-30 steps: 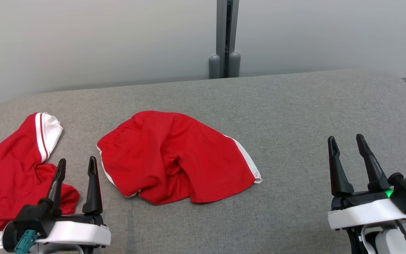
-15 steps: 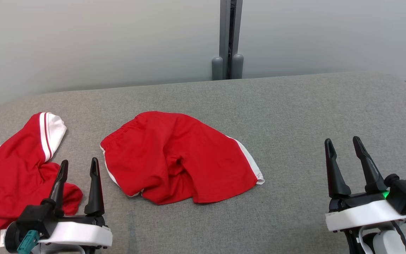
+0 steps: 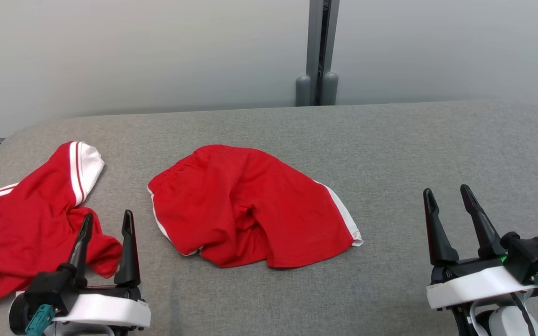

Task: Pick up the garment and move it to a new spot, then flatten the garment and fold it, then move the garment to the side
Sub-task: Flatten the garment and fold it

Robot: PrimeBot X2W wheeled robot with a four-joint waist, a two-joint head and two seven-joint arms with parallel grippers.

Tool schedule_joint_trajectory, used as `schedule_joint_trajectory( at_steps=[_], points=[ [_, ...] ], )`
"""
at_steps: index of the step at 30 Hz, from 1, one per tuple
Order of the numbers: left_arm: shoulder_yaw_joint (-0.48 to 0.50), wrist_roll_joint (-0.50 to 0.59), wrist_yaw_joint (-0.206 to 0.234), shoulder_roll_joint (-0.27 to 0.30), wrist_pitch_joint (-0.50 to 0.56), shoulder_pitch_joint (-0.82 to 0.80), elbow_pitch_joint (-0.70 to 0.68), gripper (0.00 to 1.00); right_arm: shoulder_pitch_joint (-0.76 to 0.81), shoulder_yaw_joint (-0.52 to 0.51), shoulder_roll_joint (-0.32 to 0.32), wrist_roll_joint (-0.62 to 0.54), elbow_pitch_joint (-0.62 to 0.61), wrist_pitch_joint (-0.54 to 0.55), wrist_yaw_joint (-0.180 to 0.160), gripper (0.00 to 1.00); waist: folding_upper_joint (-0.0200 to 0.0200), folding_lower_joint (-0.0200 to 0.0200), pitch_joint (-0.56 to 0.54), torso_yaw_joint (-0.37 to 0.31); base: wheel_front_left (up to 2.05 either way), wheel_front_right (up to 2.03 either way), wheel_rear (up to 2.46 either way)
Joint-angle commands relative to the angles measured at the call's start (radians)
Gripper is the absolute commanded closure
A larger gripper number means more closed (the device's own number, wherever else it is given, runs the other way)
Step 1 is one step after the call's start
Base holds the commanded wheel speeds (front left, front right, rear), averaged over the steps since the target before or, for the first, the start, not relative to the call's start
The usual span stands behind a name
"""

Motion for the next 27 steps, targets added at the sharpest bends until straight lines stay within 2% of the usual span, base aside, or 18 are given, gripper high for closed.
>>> schedule_joint_trajectory(
  at_steps=[1, 11, 15, 20, 27],
  points=[
    [0.001, -0.002, -0.002, 0.003, 0.000, -0.001, 0.003, 0.00, -0.007, -0.003, -0.006, -0.005, 0.006, 0.000, 0.000, 0.00, 0.0000, 0.0000, -0.003, 0.017, 0.00, 0.00, 0.00],
    [-0.003, -0.007, -0.010, 0.002, 0.000, 0.001, 0.012, 0.00, -0.031, 0.082, -0.007, 0.015, 0.096, 0.000, 0.000, 0.00, 0.0000, 0.0000, -0.012, 0.097, 0.00, 0.00, 0.00],
    [-0.024, -0.015, -0.017, 0.002, 0.000, -0.005, 0.021, 0.00, -0.082, 0.178, -0.020, 0.033, 0.201, 0.012, 0.000, 0.00, 0.0000, 0.0000, -0.013, 0.145, 0.00, 0.00, 0.00],
    [-0.084, -0.028, -0.047, 0.002, -0.001, -0.016, 0.044, 0.00, -0.165, 0.274, -0.034, 0.067, 0.333, 0.093, 0.000, 0.00, 0.0000, 0.0000, -0.009, 0.199, 0.00, 0.00, 0.00],
    [-0.151, -0.052, -0.063, 0.002, 0.000, -0.055, 0.066, 0.00, -0.275, 0.361, -0.039, 0.105, 0.502, 0.241, 0.000, 0.00, 0.0000, 0.0000, 0.027, 0.264, 0.00, 0.00, 0.00]
  ],
)
